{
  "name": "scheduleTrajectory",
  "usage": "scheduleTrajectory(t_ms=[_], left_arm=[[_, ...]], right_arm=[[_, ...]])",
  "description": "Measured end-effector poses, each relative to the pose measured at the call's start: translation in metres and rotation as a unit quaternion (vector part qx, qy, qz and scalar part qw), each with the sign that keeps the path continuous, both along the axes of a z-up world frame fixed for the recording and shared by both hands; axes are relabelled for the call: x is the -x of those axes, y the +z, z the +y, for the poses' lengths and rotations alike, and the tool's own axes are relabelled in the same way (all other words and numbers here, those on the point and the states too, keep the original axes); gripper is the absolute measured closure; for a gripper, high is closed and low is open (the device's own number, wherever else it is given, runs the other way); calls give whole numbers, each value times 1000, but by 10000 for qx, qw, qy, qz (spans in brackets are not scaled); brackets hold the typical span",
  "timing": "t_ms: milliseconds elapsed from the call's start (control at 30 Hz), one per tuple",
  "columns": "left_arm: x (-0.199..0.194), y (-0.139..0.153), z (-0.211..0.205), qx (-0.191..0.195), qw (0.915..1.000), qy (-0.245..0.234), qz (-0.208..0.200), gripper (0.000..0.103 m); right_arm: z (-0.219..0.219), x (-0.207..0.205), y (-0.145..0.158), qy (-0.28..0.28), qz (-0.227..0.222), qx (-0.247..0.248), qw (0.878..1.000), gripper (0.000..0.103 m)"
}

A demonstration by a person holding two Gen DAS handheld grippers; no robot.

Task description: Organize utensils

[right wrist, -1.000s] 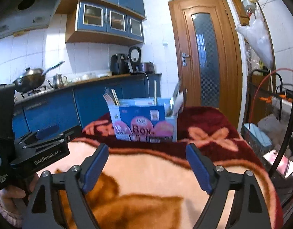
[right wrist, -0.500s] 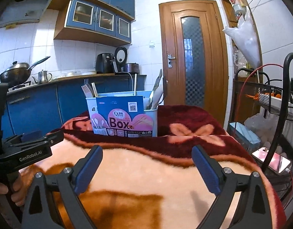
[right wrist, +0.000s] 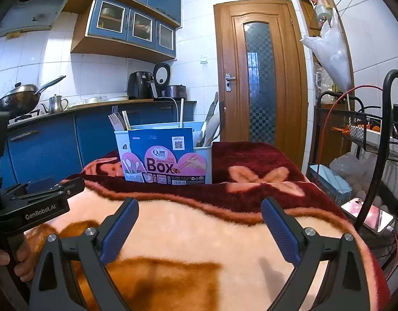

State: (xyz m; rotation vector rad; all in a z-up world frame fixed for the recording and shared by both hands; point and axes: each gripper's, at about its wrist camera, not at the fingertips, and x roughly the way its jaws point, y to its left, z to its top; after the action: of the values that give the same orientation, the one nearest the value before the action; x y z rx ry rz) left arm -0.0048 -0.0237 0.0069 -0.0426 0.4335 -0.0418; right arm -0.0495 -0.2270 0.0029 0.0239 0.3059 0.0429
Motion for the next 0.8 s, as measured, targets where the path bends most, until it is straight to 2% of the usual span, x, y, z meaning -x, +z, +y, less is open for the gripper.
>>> scheduleTrajectory(t_ms=[800], left_arm=[[2,0,-1,-52,10000,23,-51,28]], right_arm=[[0,0,-1,-30,23,-10,10000,5]])
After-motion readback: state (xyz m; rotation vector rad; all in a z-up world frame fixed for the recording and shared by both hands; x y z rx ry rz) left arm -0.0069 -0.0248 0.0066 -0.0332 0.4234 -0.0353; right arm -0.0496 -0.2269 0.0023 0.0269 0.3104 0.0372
